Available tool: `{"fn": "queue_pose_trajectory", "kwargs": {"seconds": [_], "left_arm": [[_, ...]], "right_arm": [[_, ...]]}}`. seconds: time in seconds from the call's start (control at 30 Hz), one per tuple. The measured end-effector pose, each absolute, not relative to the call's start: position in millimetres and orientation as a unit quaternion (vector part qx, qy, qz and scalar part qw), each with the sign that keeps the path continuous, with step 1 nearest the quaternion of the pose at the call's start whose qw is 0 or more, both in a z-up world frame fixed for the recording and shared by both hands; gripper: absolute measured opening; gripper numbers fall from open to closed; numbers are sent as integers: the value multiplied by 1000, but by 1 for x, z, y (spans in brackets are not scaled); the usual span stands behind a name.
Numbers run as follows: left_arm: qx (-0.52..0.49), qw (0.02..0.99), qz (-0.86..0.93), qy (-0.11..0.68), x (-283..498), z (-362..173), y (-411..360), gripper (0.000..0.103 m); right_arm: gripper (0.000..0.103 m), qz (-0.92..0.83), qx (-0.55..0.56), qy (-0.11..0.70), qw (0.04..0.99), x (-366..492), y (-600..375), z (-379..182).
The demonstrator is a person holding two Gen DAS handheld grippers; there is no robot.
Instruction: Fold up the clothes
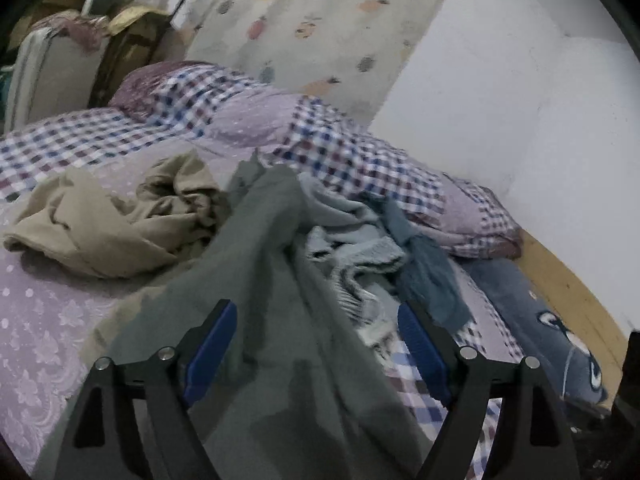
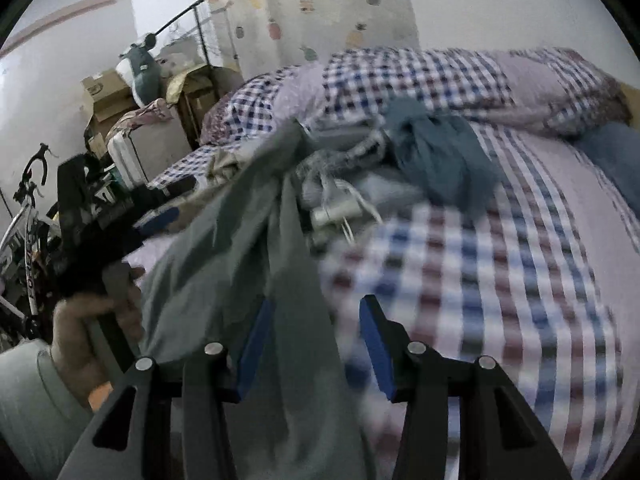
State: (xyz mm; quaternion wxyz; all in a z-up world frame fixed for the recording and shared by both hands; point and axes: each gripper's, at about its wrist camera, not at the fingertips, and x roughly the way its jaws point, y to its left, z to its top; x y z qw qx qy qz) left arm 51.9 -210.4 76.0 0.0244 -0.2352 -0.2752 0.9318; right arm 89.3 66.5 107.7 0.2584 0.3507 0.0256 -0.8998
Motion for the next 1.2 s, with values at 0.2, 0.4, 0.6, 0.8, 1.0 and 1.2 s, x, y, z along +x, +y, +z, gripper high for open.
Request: {"fn": "queue_pose_trajectory", "kwargs": {"seconds": [0.2,0.4,0.6,0.8,1.0,1.2], "left_arm": [[-247,-16,904,-349,46,60,-248,86],[-252,-15,886,-390,45,50,-263,86],[-258,-6,886,-385,42,49,-261,86],[-268,2,886,-379,35,47,-253,86],[-271,-5,882,-385,35,44,-254,86],[-277,-12,881,-384,35,40,-254,86]], "right_arm": [[50,-876,369,90,298,17,1,103],[49,-855,401,141,299,-56,-66,71],[39,-846,415,181,283,-106,-111,39],[5,-839,433,211,254,-130,-129,18],[3,-872,380,191,241,-120,-97,53],[3,-908,333,141,212,-107,-41,102]]}}
